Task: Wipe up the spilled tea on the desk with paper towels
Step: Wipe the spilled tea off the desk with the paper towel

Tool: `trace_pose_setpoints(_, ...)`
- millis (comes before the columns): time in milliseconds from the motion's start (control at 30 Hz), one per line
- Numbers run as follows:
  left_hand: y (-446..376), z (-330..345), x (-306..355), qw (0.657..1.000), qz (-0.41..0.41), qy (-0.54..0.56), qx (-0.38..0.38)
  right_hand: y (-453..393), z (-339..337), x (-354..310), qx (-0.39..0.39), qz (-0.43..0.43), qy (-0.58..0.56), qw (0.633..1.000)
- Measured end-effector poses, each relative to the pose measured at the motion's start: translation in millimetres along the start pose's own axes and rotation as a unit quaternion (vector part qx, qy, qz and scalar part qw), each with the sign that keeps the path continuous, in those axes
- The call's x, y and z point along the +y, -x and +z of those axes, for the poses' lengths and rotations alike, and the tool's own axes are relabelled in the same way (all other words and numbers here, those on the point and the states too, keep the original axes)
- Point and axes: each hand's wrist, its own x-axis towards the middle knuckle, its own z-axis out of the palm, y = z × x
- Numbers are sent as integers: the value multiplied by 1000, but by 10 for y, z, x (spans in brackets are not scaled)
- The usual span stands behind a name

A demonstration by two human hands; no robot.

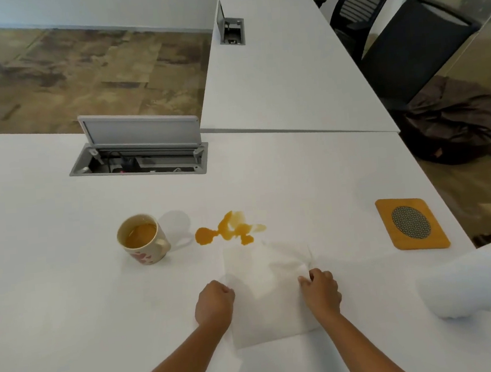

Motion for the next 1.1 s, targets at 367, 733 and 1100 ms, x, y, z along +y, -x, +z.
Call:
trace_pose_setpoints(367, -438, -502, 14, 990, 2, 114, 87, -287, -93, -642, 11, -83, -92, 992)
trace_pose_setpoints(733, -492, -438, 200, 974, 95, 156, 134, -543, 20, -1088, 86, -119, -12, 989)
trace_pose_setpoints(1100, -735, -319, -40, 950, 216, -213, 68, -455, 317, -1116, 31, -330, 114, 937)
